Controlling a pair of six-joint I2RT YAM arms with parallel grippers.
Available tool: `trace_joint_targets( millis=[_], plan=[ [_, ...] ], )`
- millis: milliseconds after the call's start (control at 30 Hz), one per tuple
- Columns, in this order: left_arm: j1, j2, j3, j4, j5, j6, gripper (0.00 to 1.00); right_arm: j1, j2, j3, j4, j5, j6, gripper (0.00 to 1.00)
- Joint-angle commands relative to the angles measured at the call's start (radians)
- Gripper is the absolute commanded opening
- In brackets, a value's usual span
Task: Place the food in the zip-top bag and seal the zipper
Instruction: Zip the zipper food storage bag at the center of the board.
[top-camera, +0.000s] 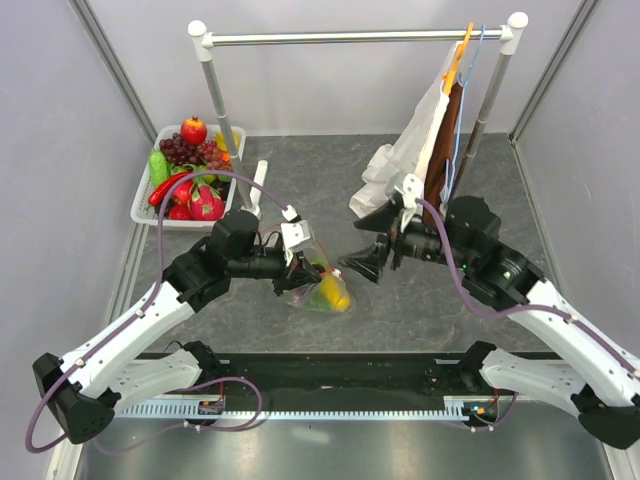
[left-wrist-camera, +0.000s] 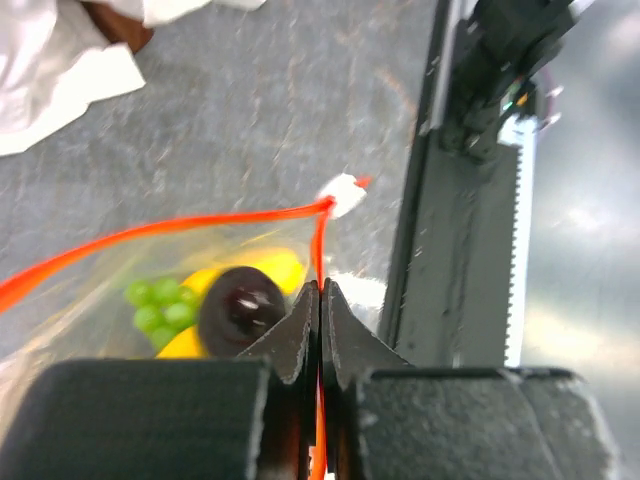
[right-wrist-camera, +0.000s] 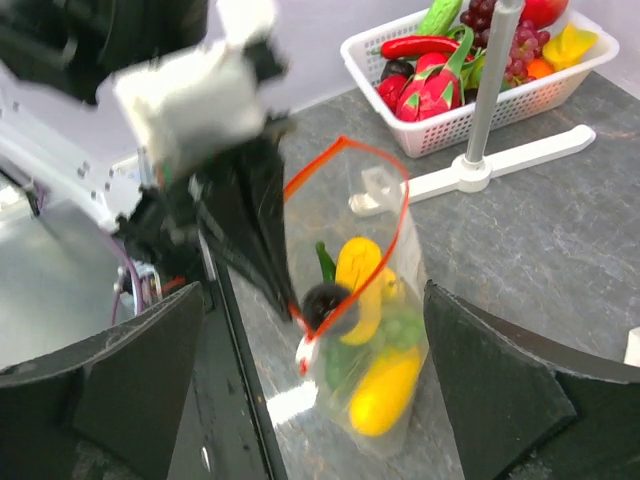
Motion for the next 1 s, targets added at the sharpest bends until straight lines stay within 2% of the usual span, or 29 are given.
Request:
trace_joint_targets(
  millis=[0, 133, 333, 567, 967],
  plan=[
    [0.005, 0.009, 0.049, 0.134, 0.094, -0.131, 0.02, 0.001, -0.122, -0.118, -0.033, -0.041, -0.117, 0.93],
    [0.006, 0.029, 0.048, 0.155, 0.105, -0.127, 0.02, 0.001, -0.196, -0.265, -0.024, -0.061, -0.269, 0.80],
    [0.006, 0.029, 0.055, 0.188, 0.114, -0.145, 0.02, 0.001, -0.184, -0.344, 0.016, -0.074, -0.382, 0.68],
    [0.005, 0.055, 0.055, 0.204, 0.116, -0.151, 0.02, 0.002, -0.153, -0.365, 0.121, -0.096, -0.332, 0.65],
    [0.005, 0.080, 0.071, 0.230, 0.123, -0.151, 0.02, 0.004, -0.087, -0.364, 0.168, -0.110, -0.297, 0.43]
  ],
)
